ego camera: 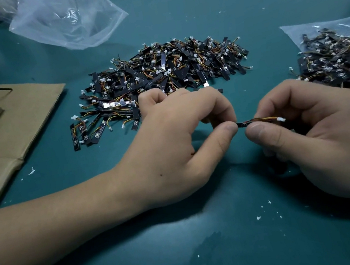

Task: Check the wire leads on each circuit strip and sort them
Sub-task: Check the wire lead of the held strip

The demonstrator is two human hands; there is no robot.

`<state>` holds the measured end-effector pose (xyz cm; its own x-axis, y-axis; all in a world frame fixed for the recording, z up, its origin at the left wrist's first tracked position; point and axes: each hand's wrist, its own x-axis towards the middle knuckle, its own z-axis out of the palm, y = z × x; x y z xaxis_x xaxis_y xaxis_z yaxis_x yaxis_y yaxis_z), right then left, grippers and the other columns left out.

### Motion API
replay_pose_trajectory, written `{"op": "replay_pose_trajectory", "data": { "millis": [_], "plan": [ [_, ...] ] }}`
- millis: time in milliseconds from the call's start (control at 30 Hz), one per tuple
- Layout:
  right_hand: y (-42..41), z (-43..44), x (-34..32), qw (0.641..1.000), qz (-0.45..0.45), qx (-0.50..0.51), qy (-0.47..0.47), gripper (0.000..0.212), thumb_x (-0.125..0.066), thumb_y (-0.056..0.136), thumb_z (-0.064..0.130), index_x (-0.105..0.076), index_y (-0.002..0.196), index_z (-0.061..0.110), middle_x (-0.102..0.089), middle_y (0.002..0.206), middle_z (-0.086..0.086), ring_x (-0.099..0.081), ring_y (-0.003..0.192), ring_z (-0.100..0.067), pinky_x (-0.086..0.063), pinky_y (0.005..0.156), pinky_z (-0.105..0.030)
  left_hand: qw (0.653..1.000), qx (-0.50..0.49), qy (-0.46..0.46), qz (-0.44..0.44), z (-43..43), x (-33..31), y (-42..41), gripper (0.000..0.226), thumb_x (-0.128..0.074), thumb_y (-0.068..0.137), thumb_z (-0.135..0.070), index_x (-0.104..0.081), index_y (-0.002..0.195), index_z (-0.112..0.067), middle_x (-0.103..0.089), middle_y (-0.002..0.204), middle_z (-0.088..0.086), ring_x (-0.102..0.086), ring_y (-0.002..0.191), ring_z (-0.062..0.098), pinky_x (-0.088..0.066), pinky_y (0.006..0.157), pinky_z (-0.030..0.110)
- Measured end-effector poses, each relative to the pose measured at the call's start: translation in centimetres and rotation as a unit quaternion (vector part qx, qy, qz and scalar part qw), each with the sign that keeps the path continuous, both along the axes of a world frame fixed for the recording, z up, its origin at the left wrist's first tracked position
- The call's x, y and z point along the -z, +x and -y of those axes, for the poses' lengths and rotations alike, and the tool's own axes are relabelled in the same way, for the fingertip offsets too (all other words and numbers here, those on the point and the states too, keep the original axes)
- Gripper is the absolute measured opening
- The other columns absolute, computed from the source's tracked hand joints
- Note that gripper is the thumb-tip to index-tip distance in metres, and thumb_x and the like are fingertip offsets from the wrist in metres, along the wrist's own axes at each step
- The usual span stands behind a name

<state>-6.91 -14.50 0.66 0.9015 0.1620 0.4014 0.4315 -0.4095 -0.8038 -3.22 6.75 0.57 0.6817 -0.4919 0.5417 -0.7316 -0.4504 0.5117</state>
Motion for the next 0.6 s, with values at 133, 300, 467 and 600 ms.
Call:
{"op": "replay_pose_trajectory", "data": {
  "millis": [133,300,467,600],
  "plan": [
    [0.08,0.02,0.01,1.000,0.012,0.001,0.001,0.014,-0.073,0.088,0.037,-0.064,0.086,0.027,-0.065,0.064,0.003,-0.051,0.046,-0.009,-0.042,0.046,-0.019,1.000,0.012,-0.010,-0.010,-0.03,-0.06,0.03,0.009,-0.055,0.096,-0.031,-0.062,0.096,-0.025,-0.061,0.089,-0.019,-0.049,0.084,-0.009,-0.030,0.090,0.037],
    [0.04,0.02,-0.03,1.000,0.016,-0.008,-0.012,0.013,-0.071,0.090,0.038,-0.062,0.087,0.030,-0.065,0.064,0.005,-0.055,0.047,-0.010,-0.043,0.047,-0.018,0.999,0.027,-0.015,-0.012,-0.05,-0.18,0.02,0.008,-0.056,0.096,-0.030,-0.062,0.095,-0.025,-0.062,0.086,-0.016,-0.049,0.082,-0.010,-0.031,0.088,0.037],
    [0.07,0.10,0.04,0.999,0.007,-0.029,-0.021,0.015,-0.070,0.090,0.042,-0.061,0.087,0.030,-0.063,0.064,0.004,-0.052,0.047,-0.013,-0.044,0.044,-0.031,1.000,0.023,-0.007,0.002,-0.05,-0.09,0.00,0.010,-0.062,0.094,-0.035,-0.063,0.090,-0.025,-0.064,0.084,-0.016,-0.047,0.078,-0.011,-0.030,0.088,0.037],
    [0.10,0.26,0.10,0.999,0.006,-0.031,-0.022,0.015,-0.069,0.091,0.043,-0.061,0.087,0.030,-0.058,0.061,0.006,-0.048,0.047,-0.019,-0.040,0.045,-0.034,1.000,0.024,-0.010,0.002,-0.04,-0.01,0.03,0.010,-0.064,0.094,-0.034,-0.063,0.090,-0.025,-0.064,0.084,-0.016,-0.046,0.079,-0.013,-0.029,0.088,0.034]
  ]
}}
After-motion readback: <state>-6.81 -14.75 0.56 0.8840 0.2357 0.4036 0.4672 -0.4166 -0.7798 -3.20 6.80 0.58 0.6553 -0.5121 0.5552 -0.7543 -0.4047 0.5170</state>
